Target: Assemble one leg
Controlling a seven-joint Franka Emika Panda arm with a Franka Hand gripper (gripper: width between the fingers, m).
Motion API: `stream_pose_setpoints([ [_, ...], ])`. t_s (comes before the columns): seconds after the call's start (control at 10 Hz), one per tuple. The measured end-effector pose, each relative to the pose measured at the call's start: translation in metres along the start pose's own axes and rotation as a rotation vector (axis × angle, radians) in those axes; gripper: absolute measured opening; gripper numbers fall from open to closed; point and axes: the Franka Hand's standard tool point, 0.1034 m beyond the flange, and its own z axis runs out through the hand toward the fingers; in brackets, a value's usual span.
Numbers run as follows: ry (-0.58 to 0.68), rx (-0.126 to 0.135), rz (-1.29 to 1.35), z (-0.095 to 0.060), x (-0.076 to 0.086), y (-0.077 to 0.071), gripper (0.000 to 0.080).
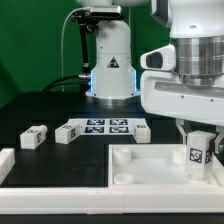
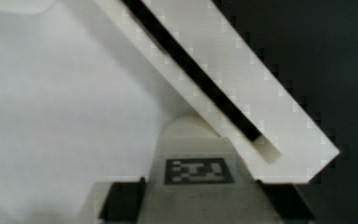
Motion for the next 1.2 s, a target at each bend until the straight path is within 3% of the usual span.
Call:
stream_pose_setpoints([
  [0.2, -0.008, -0.005, 0.188, -0.0009, -0.0055, -0.0038, 0.0292],
  [0.3, -0.018, 0.0, 0.304, -0.0003, -0.007, -0.0045, 0.0351],
  [0.4, -0.023, 0.003, 0.375, -0.0002, -0.0083, -0.0053, 0.0351],
  [0.5, -0.023, 0.003, 0.327, -0.0002, -0.0082, -0.0052, 0.053],
  [0.6, -0.024, 0.005, 0.296, -0.0008, -0.0089, -0.0055, 0.053],
  [0.7, -0.025, 0.007, 0.263, -0.0027, -0.0102, -0.0061, 0.0625],
  [1.2, -0.019, 0.016, -0.387, -0.0042, -0.0046, -0.0025, 0.0649],
])
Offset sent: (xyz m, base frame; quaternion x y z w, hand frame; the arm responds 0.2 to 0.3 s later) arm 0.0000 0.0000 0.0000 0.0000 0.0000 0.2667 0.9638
